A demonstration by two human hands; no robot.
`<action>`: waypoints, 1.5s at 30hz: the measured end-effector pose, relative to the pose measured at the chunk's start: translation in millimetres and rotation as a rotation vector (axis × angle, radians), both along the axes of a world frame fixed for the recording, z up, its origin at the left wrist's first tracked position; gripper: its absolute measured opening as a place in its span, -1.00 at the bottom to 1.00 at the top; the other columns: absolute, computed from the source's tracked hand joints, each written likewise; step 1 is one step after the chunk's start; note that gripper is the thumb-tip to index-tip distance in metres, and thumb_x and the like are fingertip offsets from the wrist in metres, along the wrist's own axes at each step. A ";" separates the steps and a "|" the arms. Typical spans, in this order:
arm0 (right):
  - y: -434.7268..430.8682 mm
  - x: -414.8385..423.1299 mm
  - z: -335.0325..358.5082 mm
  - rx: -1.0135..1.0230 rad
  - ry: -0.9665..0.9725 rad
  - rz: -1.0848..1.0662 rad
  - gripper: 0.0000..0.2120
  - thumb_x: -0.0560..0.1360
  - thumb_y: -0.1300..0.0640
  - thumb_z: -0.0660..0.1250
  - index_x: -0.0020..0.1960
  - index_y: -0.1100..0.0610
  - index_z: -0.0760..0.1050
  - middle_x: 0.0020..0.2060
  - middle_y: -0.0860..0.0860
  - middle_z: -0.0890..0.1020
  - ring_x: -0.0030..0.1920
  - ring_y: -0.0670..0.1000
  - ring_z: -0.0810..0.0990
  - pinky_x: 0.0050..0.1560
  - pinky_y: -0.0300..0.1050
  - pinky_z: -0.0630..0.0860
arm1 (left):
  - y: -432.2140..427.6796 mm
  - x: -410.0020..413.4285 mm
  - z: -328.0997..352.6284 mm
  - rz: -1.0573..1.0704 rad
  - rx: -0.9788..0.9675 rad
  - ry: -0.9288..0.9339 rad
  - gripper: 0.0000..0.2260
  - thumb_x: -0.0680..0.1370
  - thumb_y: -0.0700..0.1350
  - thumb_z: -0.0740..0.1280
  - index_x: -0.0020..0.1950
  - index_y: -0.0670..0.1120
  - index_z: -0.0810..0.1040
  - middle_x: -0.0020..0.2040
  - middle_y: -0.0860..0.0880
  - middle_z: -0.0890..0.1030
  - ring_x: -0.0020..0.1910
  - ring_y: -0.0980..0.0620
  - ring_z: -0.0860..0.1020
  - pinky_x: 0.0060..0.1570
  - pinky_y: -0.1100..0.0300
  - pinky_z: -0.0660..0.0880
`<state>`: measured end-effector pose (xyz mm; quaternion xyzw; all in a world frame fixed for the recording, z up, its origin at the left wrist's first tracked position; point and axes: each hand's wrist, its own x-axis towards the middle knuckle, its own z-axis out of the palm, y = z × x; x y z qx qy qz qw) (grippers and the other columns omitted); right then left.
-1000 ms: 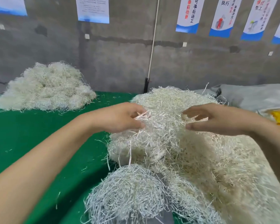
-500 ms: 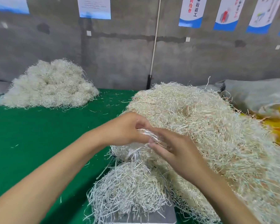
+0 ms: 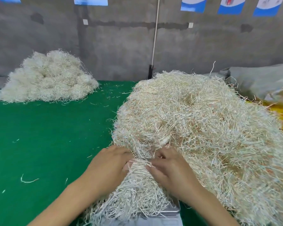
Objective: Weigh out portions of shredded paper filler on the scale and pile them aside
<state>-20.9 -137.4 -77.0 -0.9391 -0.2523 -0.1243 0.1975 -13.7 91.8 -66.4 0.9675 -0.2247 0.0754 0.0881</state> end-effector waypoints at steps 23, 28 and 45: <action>-22.7 -2.5 -7.9 -0.235 -0.011 0.082 -0.52 0.49 -0.23 0.20 0.25 0.01 0.59 0.14 -0.10 0.62 0.12 -0.06 0.54 0.19 -0.02 0.51 | 18.5 5.4 -14.1 -0.168 -0.315 0.395 -0.30 0.48 -0.09 0.42 0.18 0.69 0.19 0.23 0.65 0.23 0.31 0.59 0.17 0.47 0.25 0.15; -35.8 -6.4 14.7 -0.247 0.144 0.075 -0.32 0.44 -0.45 0.17 0.50 -0.24 0.20 0.32 -0.29 0.38 0.28 -0.25 0.25 0.42 -0.10 0.25 | 24.8 -4.2 8.9 -0.204 -0.367 0.459 -0.18 0.22 0.40 0.50 0.36 0.59 0.12 0.38 0.63 -0.01 0.38 0.54 0.01 0.48 -0.01 0.03; -11.0 2.0 114.1 0.303 0.019 0.073 -0.75 0.54 -0.17 0.30 0.17 -0.16 0.60 -0.02 -0.34 0.64 0.02 -0.31 0.58 -0.09 -0.35 0.52 | 5.0 18.0 88.9 -0.124 -0.556 0.124 -0.76 0.51 0.28 0.26 0.08 0.26 0.60 -0.01 0.35 0.62 0.00 0.40 0.55 -0.04 0.23 0.42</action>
